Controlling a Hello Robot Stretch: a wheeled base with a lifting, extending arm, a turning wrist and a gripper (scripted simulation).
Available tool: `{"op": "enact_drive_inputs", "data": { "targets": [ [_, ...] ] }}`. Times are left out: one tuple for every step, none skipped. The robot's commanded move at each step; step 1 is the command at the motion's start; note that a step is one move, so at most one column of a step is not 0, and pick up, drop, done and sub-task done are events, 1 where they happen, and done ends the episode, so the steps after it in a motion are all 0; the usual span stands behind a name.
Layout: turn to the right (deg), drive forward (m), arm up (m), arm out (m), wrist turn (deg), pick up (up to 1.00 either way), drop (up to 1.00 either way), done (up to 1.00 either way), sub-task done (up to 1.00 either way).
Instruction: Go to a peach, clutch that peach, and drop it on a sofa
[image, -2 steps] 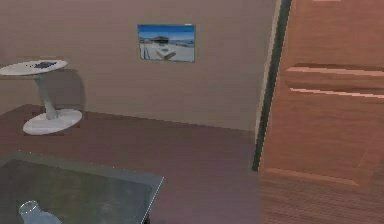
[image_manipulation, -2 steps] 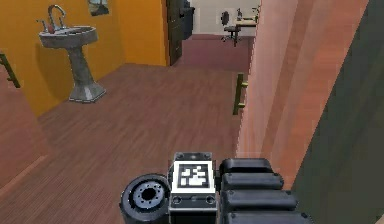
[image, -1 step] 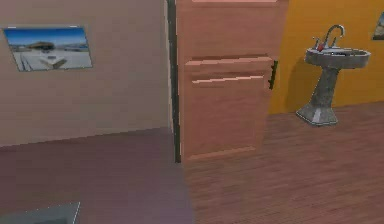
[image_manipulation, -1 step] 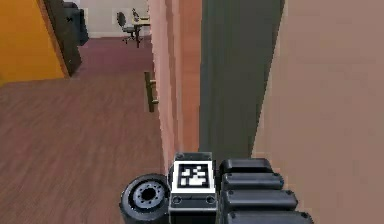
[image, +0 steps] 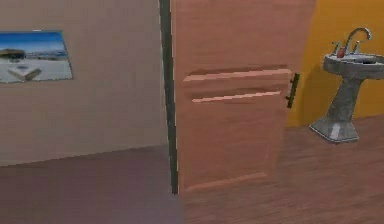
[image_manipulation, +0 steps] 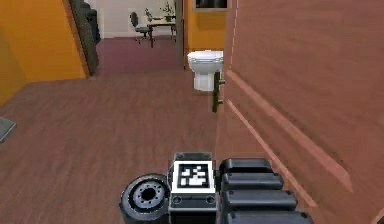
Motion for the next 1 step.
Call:
{"op": "enact_drive_inputs", "data": {
  "targets": [
    [45.0, 0.00, 0.00, 0.00, 0.0, 0.00, 0.00, 0.00, 0.00]
  ]
}}
